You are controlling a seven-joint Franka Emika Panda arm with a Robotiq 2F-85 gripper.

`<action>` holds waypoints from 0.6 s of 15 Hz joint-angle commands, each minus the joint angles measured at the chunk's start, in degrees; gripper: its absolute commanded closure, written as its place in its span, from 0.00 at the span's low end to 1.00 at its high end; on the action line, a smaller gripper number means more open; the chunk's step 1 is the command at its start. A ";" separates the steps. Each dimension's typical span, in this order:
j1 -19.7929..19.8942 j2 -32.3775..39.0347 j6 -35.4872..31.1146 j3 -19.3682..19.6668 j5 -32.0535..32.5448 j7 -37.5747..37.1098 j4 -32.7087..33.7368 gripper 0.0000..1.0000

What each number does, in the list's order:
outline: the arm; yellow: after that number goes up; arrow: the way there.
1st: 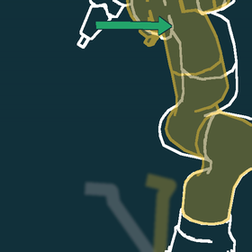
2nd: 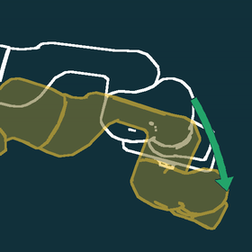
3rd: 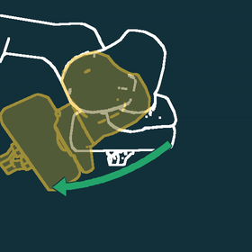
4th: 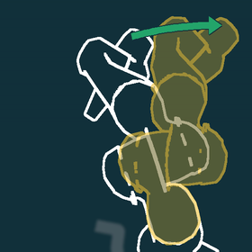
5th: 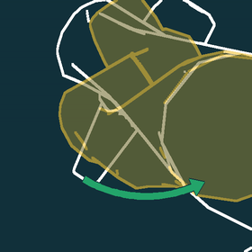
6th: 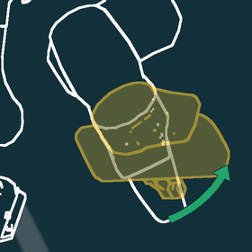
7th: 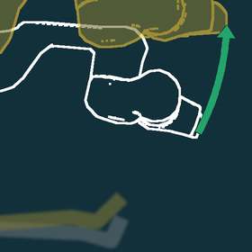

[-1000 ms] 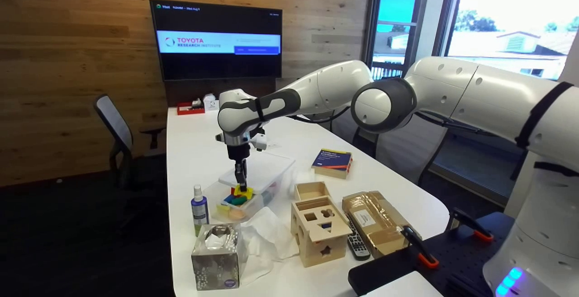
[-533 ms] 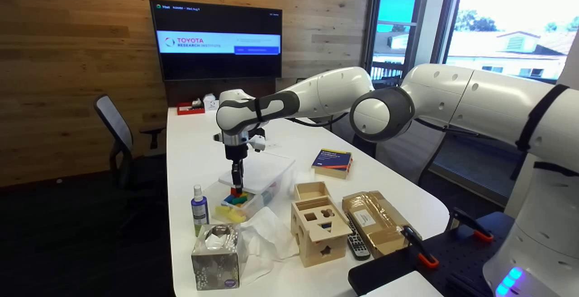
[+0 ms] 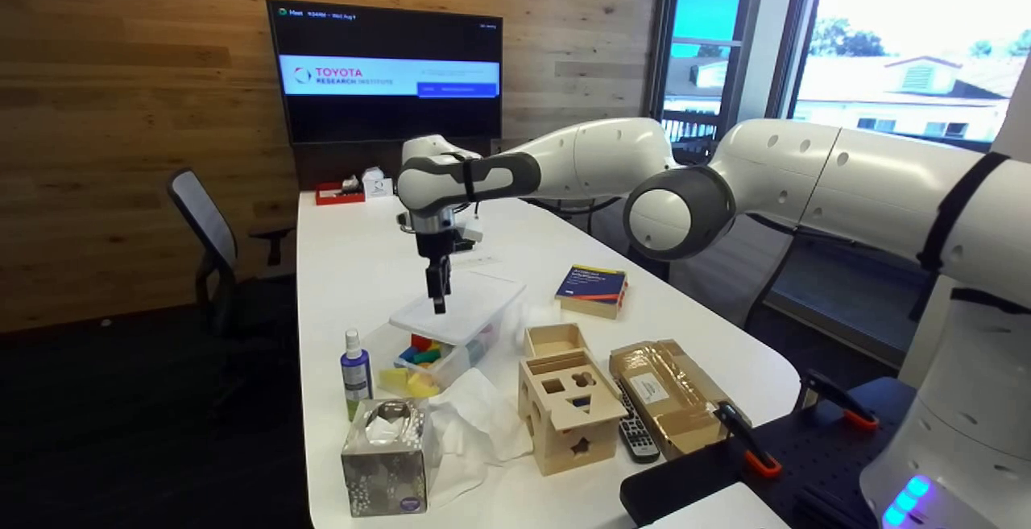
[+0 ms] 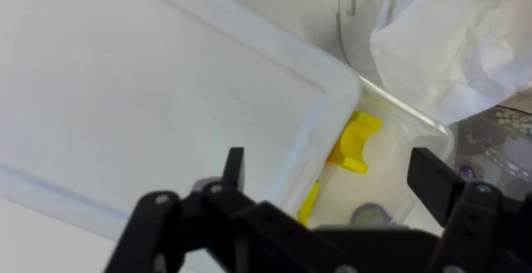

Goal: Put the yellow block inside the clear container.

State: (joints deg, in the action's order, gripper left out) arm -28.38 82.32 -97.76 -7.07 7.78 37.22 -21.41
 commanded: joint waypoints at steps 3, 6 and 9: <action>5.07 -5.75 5.24 5.48 0.05 -10.75 0.45 0.00; 9.02 -8.16 6.07 5.76 -1.04 -16.43 0.50 0.00; 12.42 -9.76 6.51 5.70 -2.11 -22.66 0.37 0.00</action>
State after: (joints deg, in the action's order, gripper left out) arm -18.00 74.96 -93.15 -1.78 7.27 20.51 -19.99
